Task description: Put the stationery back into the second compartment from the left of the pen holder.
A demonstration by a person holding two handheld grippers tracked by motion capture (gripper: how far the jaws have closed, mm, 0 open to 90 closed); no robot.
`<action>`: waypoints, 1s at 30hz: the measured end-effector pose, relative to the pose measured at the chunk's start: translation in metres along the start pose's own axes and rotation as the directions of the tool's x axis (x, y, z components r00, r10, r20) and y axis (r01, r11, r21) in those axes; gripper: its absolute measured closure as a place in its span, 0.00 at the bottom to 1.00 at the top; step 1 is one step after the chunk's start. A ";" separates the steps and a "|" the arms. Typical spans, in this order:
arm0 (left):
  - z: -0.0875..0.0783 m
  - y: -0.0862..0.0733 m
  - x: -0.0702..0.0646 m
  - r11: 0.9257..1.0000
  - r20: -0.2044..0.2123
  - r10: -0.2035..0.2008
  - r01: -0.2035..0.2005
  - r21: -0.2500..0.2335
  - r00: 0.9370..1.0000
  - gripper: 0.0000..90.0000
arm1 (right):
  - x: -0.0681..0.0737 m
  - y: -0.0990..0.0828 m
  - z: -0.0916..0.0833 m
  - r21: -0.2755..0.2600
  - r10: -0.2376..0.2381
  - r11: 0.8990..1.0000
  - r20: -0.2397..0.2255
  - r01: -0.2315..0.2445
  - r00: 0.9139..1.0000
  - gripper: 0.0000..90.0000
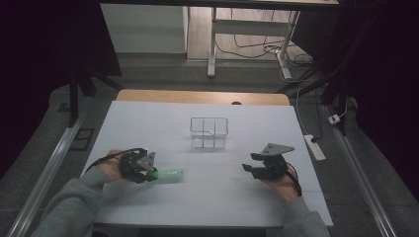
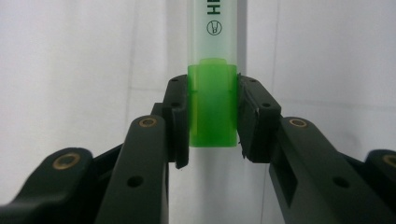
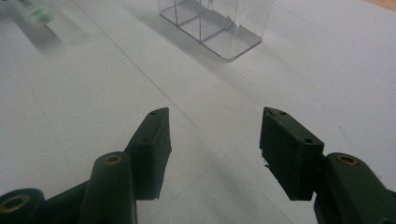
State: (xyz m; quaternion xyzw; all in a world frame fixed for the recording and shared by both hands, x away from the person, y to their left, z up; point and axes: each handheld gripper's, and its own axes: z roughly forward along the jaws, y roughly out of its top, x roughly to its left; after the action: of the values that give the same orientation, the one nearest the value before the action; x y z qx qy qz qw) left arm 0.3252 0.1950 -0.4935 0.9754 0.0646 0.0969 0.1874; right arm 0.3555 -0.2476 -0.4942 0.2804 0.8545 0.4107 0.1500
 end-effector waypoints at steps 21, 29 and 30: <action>0.008 0.041 -0.015 0.991 -0.029 -0.119 0.117 -0.065 0.992 0.74 | 0.025 0.022 0.005 -0.022 -0.084 0.996 -0.083 0.082 0.993 0.42; 0.017 0.066 -0.018 0.994 -0.011 -0.093 0.093 -0.053 0.996 0.74 | 0.040 0.031 0.018 0.011 -0.130 0.991 -0.132 0.133 0.983 0.39; 0.018 0.068 -0.018 0.994 -0.011 -0.094 0.094 -0.058 0.995 0.74 | 0.042 0.032 0.020 0.013 -0.136 0.990 -0.135 0.139 0.981 0.38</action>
State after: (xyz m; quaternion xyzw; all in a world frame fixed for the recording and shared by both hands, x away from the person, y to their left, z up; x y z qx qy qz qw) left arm 0.3173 0.1229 -0.4871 0.9648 0.1089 0.0962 0.2194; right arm 0.3430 -0.1938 -0.4828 0.1942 0.8845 0.4077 0.1170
